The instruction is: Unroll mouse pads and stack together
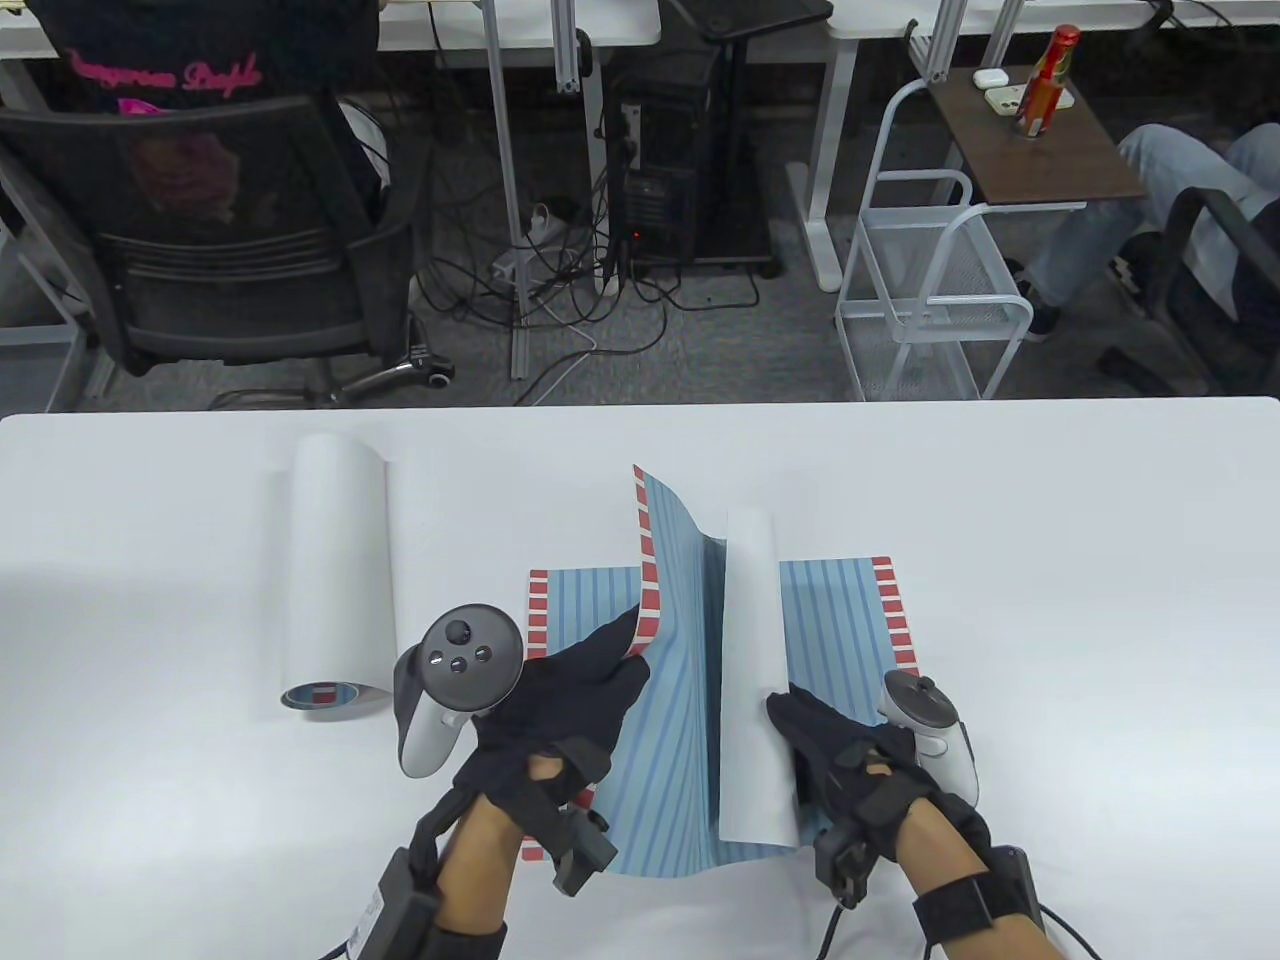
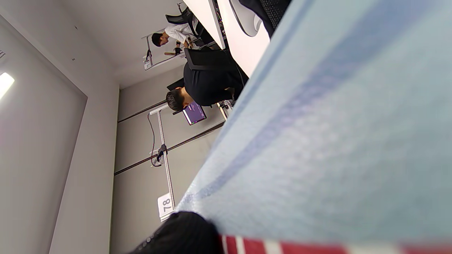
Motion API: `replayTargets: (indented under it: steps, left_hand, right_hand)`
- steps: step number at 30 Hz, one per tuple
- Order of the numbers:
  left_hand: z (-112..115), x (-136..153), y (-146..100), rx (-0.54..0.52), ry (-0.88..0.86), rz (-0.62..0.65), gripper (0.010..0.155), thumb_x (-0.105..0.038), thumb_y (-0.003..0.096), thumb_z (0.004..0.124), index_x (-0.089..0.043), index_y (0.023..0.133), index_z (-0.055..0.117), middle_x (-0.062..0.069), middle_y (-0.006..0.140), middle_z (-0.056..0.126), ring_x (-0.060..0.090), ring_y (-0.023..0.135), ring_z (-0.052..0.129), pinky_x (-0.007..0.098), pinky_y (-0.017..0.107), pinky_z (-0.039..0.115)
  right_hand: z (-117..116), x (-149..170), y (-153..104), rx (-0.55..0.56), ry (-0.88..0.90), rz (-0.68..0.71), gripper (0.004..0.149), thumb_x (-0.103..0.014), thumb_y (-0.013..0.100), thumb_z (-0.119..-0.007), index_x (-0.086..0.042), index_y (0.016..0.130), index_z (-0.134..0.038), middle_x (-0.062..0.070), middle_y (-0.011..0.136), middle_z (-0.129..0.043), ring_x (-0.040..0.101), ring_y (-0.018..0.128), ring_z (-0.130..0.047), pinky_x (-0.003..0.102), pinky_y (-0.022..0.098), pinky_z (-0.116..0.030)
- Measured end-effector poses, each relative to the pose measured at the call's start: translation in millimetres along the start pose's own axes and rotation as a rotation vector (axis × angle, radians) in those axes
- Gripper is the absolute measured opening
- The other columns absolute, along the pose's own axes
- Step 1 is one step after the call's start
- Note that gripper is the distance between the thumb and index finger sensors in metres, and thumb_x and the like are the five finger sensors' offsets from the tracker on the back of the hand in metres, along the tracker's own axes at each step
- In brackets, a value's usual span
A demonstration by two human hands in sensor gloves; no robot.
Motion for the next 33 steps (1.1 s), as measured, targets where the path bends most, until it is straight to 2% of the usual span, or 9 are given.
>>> replayTargets:
  steps: [9, 20, 27, 30, 33]
  left_hand:
    - [-3.6, -6.4, -3.4, -0.004, -0.009, 0.020, 0.056, -0.034, 0.0489, 0.070, -0.032, 0.105, 0.066, 0.000, 0.085, 0.097, 0.024, 0.055, 0.109, 0.031, 0.039, 0.093]
    - [-9.5, -12.3, -6.9, -0.016, -0.010, 0.047, 0.056, -0.034, 0.0488, 0.070, -0.032, 0.105, 0.066, 0.000, 0.085, 0.097, 0.024, 0.055, 0.109, 0.032, 0.039, 0.093]
    - [-11.9, -14.1, -9.2, -0.021, -0.005, 0.056, 0.056, -0.034, 0.0488, 0.071, -0.032, 0.105, 0.067, 0.000, 0.085, 0.097, 0.024, 0.055, 0.109, 0.032, 0.039, 0.093]
    - [-14.2, -13.8, -9.9, -0.034, 0.006, 0.053, 0.056, -0.034, 0.0487, 0.071, -0.032, 0.104, 0.067, 0.000, 0.085, 0.096, 0.024, 0.056, 0.109, 0.032, 0.039, 0.093]
    - [-15.4, -12.7, -9.9, -0.041, 0.013, 0.049, 0.056, -0.034, 0.0487, 0.071, -0.032, 0.104, 0.067, 0.000, 0.085, 0.097, 0.024, 0.056, 0.109, 0.032, 0.040, 0.093]
  right_hand:
    - [6.4, 3.8, -1.2, 0.033, 0.020, -0.023, 0.081, -0.057, 0.040, -0.068, -0.017, 0.101, -0.033, 0.020, 0.101, -0.053, 0.043, 0.084, -0.073, 0.056, 0.058, -0.067]
    - [13.4, 4.8, -2.4, 0.039, 0.046, -0.024, 0.082, -0.059, 0.040, -0.067, -0.017, 0.101, -0.034, 0.021, 0.101, -0.054, 0.044, 0.083, -0.074, 0.057, 0.057, -0.068]
    - [20.1, 3.0, -4.9, 0.087, 0.044, -0.024, 0.069, -0.047, 0.043, -0.064, -0.015, 0.101, -0.043, 0.022, 0.098, -0.062, 0.044, 0.080, -0.080, 0.058, 0.054, -0.071]
    - [33.3, -6.7, -11.4, 0.204, -0.019, 0.002, 0.063, -0.041, 0.044, -0.064, -0.013, 0.099, -0.050, 0.023, 0.095, -0.068, 0.044, 0.077, -0.083, 0.058, 0.052, -0.073]
    - [40.8, -12.3, -15.6, 0.253, -0.051, 0.023, 0.056, -0.036, 0.044, -0.067, -0.013, 0.095, -0.060, 0.021, 0.089, -0.078, 0.041, 0.070, -0.091, 0.055, 0.048, -0.077]
Point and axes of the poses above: the tracker on the back of each hand, its own x axis roughly to the little-finger side, its own y axis roughly from the wrist to the fingertips, z = x × y, the point moved 5 cm from there along y, roughly from the wrist to the fingertips
